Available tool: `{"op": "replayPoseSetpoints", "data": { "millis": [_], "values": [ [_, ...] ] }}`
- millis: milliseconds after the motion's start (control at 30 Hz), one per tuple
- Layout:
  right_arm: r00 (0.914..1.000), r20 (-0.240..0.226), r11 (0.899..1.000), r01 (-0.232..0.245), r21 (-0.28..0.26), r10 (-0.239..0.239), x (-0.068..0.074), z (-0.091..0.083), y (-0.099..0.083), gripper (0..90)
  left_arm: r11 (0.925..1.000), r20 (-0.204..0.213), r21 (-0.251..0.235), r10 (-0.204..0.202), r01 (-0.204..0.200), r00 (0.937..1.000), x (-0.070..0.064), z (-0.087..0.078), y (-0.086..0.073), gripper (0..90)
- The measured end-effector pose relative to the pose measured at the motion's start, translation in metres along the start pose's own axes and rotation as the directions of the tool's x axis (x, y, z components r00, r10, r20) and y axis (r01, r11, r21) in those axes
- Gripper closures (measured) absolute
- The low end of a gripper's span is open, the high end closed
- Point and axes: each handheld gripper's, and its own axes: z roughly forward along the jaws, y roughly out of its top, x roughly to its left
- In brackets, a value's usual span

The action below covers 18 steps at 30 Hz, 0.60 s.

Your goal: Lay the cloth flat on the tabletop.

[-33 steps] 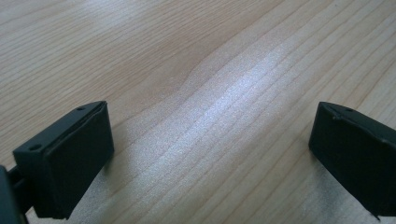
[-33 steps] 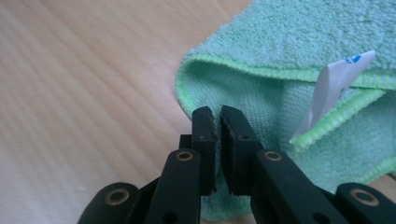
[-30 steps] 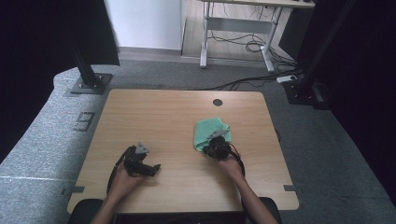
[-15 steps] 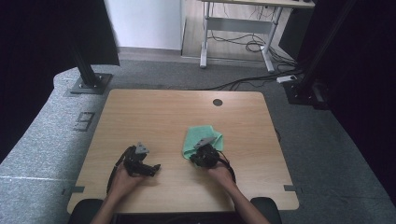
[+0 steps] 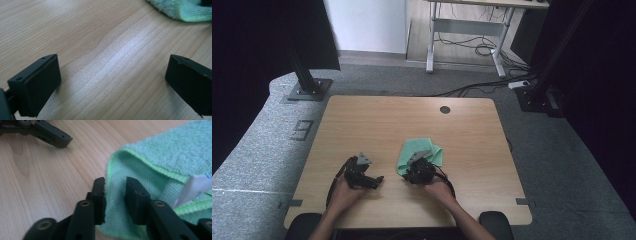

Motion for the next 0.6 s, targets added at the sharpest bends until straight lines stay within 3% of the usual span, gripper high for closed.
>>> {"op": "replayPoseSetpoints", "data": {
  "millis": [100,233,300,600],
  "values": [
    [0.9997,0.023,1.000,0.011,-0.016,-0.010,-0.003,-0.010,0.002,59.2,1.0000,-0.004,0.006,-0.006,0.006,1.0000,0.000,-0.001,0.002,2.3],
    [0.9983,0.056,0.999,0.020,-0.032,-0.018,-0.011,-0.027,0.004,54.3,0.9997,-0.001,0.021,-0.011,0.011,0.9999,0.001,-0.003,0.007,14.7],
    [0.9974,0.072,0.999,0.012,-0.039,-0.009,-0.016,-0.034,0.004,53.7,0.9996,0.003,0.025,-0.009,0.008,1.0000,0.001,-0.003,0.008,14.8],
    [0.9916,0.119,0.997,-0.044,-0.070,0.052,-0.044,-0.062,-0.003,55.6,0.9976,0.034,-0.009,0.069,-0.069,0.9970,-0.016,-0.003,0.035,20.9]
  ]
}}
